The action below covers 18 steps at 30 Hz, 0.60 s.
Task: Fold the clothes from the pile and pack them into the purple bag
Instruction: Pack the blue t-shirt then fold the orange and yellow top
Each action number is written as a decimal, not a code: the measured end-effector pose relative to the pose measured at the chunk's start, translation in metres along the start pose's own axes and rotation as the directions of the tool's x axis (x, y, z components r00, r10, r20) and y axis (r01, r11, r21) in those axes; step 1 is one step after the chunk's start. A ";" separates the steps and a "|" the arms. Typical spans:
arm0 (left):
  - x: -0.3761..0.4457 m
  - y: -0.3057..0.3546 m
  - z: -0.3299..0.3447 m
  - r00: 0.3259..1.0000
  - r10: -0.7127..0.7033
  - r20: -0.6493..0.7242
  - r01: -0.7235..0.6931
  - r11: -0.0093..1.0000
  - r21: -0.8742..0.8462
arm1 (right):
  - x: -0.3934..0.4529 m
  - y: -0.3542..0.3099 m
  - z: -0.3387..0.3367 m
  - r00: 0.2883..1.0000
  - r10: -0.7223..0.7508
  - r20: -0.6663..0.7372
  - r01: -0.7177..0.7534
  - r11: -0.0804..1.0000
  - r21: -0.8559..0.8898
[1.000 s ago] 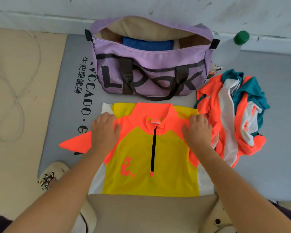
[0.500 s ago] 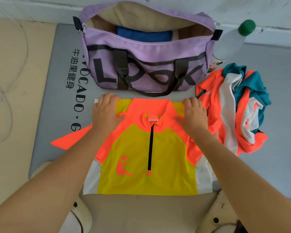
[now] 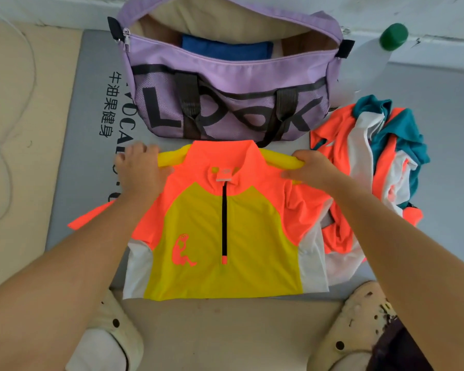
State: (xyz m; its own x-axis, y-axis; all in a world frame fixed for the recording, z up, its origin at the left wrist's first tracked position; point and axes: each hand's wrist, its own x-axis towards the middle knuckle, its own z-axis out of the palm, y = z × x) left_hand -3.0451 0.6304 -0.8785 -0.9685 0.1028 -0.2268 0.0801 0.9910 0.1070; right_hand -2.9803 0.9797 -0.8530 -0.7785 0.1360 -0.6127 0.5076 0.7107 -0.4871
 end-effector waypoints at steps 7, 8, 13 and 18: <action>-0.084 0.083 0.029 0.855 0.518 0.005 -0.517 0.855 -0.033 | 0.003 0.005 -0.013 0.999 0.005 0.051 0.013 0.940 -0.341; -0.094 0.091 0.036 0.856 0.500 0.130 -0.501 0.865 -0.031 | 0.002 0.004 -0.017 0.999 0.017 0.030 -0.002 0.901 -0.434; -0.109 0.104 0.056 0.852 0.404 0.334 -0.433 0.901 0.014 | -0.013 0.003 -0.029 0.883 -0.204 -0.422 -0.119 0.774 -0.622; -0.117 0.105 0.052 0.877 0.385 0.288 -0.389 0.920 -0.045 | -0.043 0.020 0.000 0.863 -0.305 -0.402 0.121 0.899 -0.422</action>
State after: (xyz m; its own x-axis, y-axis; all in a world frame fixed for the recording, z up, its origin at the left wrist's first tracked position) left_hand -2.9114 0.7271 -0.8912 -0.7504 0.4963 -0.4365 0.4399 0.8679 0.2306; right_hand -2.9363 0.9880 -0.8368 -0.9753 0.1782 -0.1301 0.2062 0.9463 -0.2491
